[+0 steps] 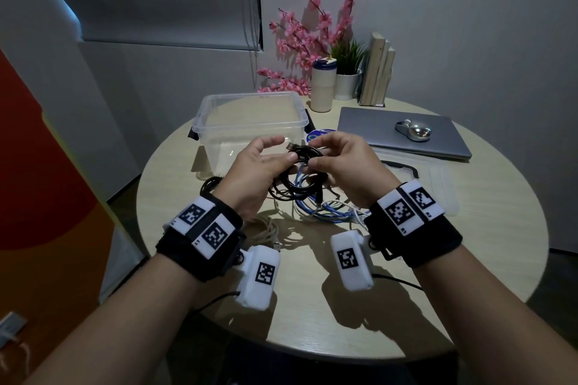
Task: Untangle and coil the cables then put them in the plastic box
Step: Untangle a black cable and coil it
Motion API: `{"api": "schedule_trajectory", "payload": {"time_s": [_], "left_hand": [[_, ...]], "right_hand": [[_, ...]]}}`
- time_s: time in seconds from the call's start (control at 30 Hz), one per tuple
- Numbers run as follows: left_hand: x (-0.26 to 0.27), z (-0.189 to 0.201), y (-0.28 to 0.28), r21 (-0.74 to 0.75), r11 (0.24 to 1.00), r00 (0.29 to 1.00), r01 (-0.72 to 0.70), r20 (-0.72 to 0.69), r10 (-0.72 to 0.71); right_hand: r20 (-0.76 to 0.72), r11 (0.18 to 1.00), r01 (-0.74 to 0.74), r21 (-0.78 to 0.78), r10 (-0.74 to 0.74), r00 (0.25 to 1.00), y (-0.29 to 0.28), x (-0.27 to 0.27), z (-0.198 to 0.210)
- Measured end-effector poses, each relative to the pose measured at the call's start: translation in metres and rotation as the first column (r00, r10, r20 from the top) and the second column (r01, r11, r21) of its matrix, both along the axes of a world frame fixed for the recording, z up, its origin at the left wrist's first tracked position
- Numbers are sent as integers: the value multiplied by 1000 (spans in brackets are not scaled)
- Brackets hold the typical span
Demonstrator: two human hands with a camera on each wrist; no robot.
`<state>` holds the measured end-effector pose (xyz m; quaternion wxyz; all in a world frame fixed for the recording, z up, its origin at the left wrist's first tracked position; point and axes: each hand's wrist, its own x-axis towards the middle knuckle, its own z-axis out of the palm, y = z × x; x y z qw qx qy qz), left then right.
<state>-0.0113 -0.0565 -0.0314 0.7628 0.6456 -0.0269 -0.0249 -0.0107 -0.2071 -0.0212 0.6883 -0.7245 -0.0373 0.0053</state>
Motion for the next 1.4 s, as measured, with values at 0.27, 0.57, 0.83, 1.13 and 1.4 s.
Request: {"api": "schedule_trajectory", "payload": {"time_s": [0.27,0.57,0.83,1.13,1.4], "left_hand": [[-4,7,5,-51,985,985,167,-27,-168],[2,3,9,155,983,993,102,39,-109],[5,16,26,655,756,964,12,192,-182],[28,-1,64,818,572,998,61,-49,-35],[42,-22,64,886,462,984,27,-106,145]], "right_hand": [[-15,995,-96,30,97,995,0,0,2],[25,999,-41,-14,41,999,-7,5,3],[-22,998,-60,35,61,998,10,9,-1],[11,752,-101,-651,143,990,13,20,-24],[-124,280,-191,-941,240,963,24,20,-48]]}}
